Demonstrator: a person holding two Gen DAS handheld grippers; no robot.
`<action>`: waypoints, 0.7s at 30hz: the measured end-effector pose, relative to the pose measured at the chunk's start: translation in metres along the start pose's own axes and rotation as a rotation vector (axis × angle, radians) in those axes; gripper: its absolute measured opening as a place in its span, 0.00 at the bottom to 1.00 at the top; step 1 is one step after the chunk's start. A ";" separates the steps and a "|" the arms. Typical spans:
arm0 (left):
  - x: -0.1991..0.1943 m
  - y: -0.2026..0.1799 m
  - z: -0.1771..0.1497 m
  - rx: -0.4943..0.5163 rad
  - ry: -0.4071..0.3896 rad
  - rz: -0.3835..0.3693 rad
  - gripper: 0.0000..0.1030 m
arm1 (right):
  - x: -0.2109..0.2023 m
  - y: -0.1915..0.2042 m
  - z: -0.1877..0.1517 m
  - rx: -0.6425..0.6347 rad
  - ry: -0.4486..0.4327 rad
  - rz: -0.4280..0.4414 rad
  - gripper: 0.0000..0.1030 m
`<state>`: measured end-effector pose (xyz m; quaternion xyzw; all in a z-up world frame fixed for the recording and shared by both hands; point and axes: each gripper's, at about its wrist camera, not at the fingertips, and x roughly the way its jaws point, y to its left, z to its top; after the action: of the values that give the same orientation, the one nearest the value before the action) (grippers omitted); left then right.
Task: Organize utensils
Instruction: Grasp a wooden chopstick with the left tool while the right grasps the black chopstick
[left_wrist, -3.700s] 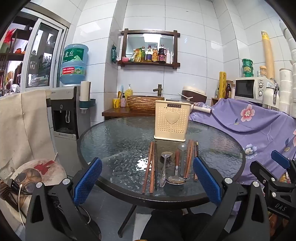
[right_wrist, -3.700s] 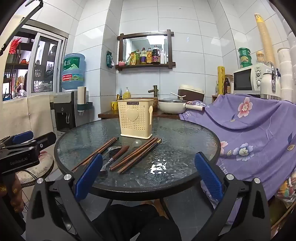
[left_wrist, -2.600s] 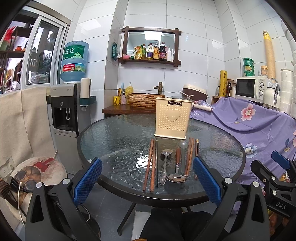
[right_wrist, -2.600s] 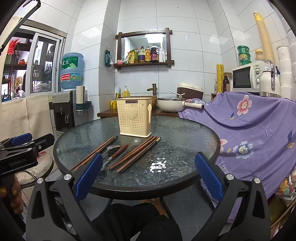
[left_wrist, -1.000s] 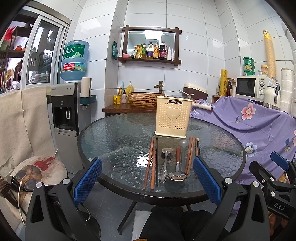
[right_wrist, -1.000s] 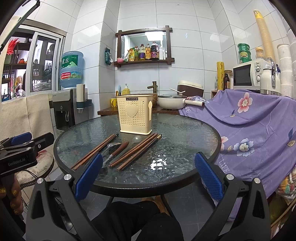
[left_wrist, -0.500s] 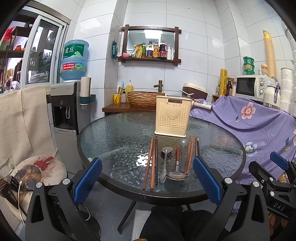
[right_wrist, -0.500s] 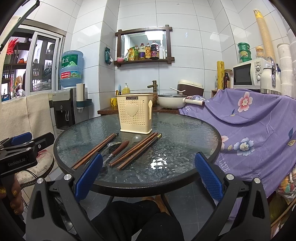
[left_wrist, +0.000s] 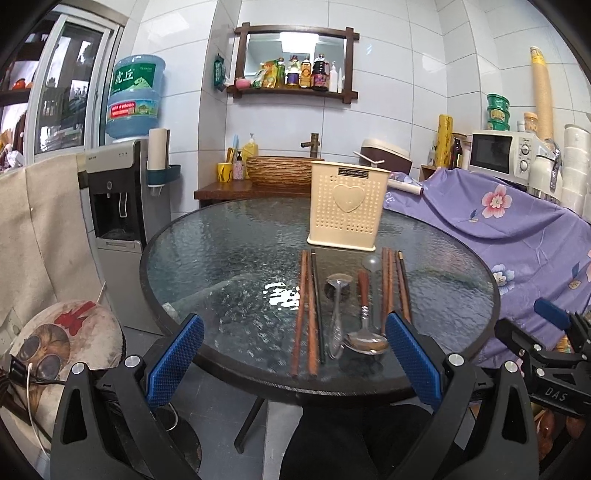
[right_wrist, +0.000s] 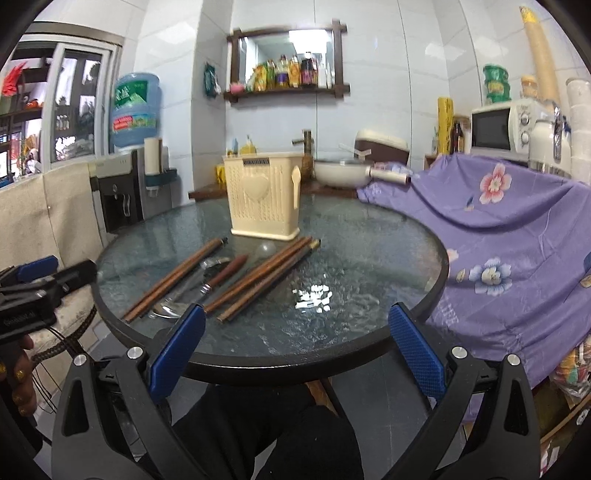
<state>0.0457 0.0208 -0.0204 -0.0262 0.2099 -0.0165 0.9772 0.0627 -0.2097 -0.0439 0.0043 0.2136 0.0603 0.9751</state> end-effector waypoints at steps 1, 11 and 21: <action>0.008 0.005 0.005 -0.003 0.010 0.005 0.94 | 0.009 -0.002 0.003 0.003 0.019 0.002 0.95; 0.101 0.034 0.036 0.036 0.278 -0.054 0.64 | 0.117 -0.023 0.052 0.021 0.245 0.020 0.72; 0.148 0.033 0.048 0.037 0.387 -0.118 0.49 | 0.193 -0.017 0.070 0.063 0.417 0.056 0.46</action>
<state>0.2012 0.0496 -0.0393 -0.0168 0.3914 -0.0822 0.9164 0.2681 -0.2022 -0.0608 0.0280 0.4123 0.0801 0.9071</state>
